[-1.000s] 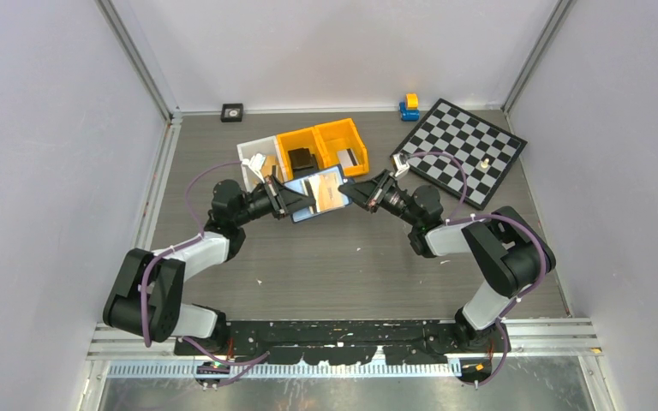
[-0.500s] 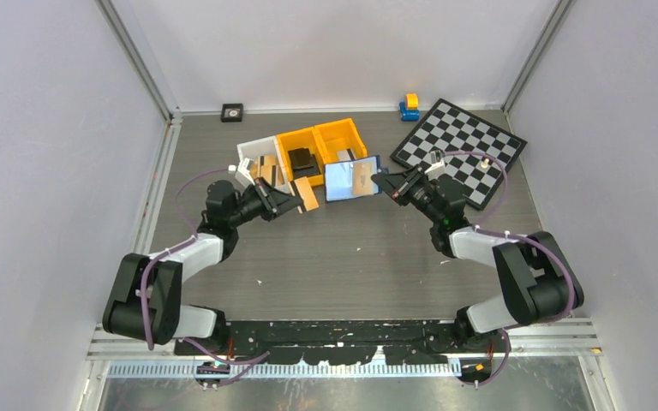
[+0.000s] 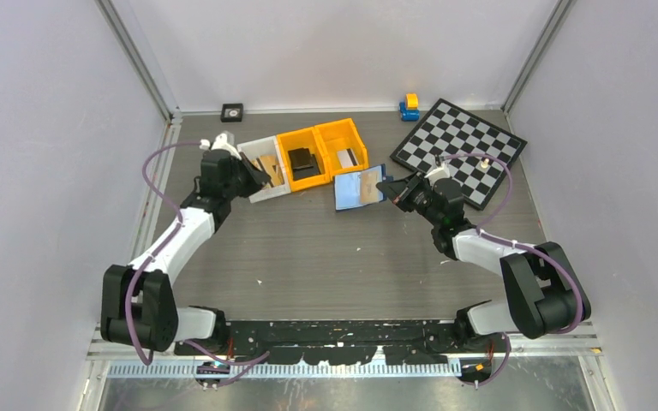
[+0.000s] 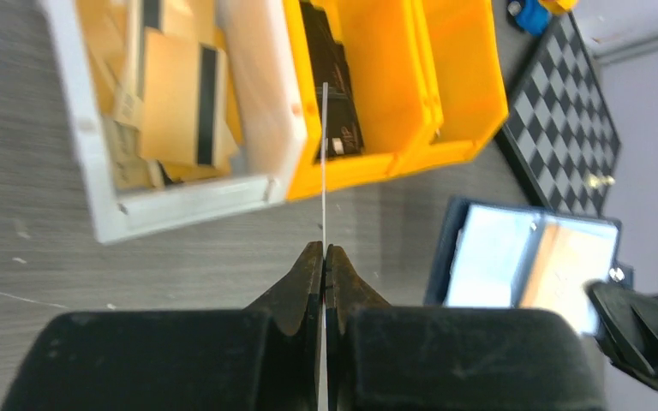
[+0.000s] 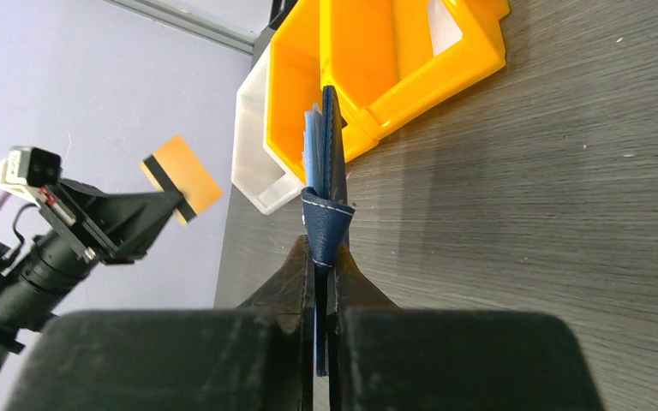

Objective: Take the credit cards out of the card holder

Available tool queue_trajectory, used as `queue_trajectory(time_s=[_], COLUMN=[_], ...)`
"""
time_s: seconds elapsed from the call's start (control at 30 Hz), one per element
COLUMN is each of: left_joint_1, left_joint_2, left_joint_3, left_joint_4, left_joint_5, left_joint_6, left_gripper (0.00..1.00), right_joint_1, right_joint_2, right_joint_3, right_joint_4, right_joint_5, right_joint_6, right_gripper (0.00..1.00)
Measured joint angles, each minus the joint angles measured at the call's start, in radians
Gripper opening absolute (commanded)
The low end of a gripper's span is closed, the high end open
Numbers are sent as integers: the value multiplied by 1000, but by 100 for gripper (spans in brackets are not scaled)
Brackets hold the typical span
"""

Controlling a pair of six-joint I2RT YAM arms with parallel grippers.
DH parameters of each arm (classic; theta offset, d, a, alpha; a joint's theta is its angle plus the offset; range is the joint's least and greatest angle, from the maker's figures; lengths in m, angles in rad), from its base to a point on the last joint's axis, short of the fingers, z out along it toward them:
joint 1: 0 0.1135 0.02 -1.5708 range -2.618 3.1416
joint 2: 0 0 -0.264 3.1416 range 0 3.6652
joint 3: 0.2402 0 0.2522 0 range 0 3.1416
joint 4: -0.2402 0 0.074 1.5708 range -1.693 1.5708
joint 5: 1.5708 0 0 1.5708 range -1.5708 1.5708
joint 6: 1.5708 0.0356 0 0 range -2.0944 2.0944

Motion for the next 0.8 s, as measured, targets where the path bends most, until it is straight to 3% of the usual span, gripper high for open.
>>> queue_trajectory(time_s=[0.17, 0.53, 0.57, 0.8], left_joint_1=[58, 112, 112, 111], left_joint_2=[71, 323, 333, 337], left_joint_3=[128, 220, 231, 253], left_joint_4=[-80, -119, -119, -99], left_joint_5=[-55, -20, -16, 35], left_joint_6=[60, 93, 96, 111], left_gripper=[0, 0, 4, 62], right_joint_1=[0, 0, 0, 0], right_joint_2=[0, 0, 0, 0], right_joint_3=[0, 0, 0, 0], right_joint_4=[0, 1, 2, 8], right_joint_5=[-7, -22, -24, -34], right_joint_6=[0, 1, 1, 6], right_gripper=[1, 1, 1, 0])
